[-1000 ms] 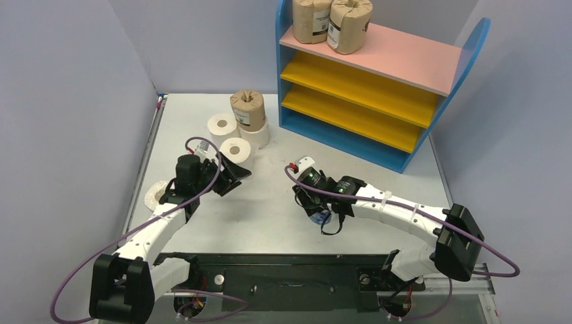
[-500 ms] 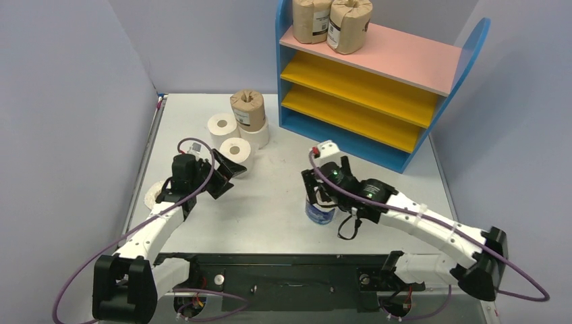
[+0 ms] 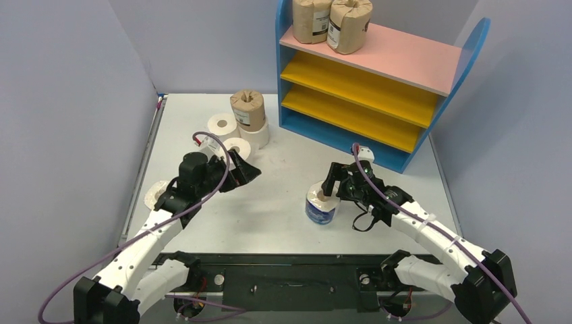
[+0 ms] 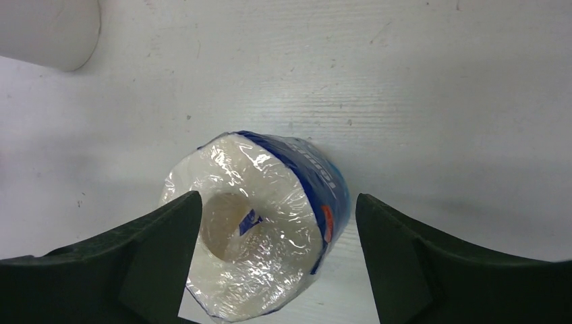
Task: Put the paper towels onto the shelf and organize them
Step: Place the paper towel at the center of the board, then pick up the paper towel from the center of the board.
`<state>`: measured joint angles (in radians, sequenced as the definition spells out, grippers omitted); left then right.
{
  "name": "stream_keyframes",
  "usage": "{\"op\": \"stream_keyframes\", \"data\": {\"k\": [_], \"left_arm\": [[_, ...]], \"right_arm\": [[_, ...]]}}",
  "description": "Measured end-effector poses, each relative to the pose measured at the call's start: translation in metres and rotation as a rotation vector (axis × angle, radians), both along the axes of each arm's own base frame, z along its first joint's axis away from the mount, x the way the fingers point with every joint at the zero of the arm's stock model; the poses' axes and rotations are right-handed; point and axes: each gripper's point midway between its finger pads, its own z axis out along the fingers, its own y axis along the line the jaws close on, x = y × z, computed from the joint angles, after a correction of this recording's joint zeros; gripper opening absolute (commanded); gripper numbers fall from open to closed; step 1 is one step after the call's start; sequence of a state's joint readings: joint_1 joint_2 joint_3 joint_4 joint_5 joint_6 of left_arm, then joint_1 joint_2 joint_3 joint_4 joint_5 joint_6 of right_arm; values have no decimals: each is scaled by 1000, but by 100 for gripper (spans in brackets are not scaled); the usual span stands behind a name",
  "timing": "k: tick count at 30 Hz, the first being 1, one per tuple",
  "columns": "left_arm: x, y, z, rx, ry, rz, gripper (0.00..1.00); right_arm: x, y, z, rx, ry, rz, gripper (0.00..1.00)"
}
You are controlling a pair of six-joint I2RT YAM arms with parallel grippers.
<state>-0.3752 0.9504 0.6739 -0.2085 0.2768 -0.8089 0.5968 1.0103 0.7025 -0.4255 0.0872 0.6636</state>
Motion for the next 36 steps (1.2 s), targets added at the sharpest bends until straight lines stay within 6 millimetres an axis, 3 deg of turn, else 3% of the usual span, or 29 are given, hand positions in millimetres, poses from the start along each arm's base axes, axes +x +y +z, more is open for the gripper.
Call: {"op": "stream_keyframes", "data": {"k": [3, 10, 21, 30, 36], "left_arm": [[-1, 6, 10, 35, -62, 20, 96], [-13, 15, -16, 119, -29, 38, 96], [-17, 16, -26, 150, -14, 39, 97], [-20, 10, -32, 159, -3, 19, 96], [-21, 5, -37, 163, 12, 5, 97]], "right_arm": [[2, 10, -1, 38, 11, 16, 77], [-6, 17, -16, 77, 58, 32, 71], [-11, 15, -24, 71, 82, 31, 59], [-12, 9, -28, 46, 88, 16, 57], [-14, 4, -31, 17, 96, 14, 42]]}}
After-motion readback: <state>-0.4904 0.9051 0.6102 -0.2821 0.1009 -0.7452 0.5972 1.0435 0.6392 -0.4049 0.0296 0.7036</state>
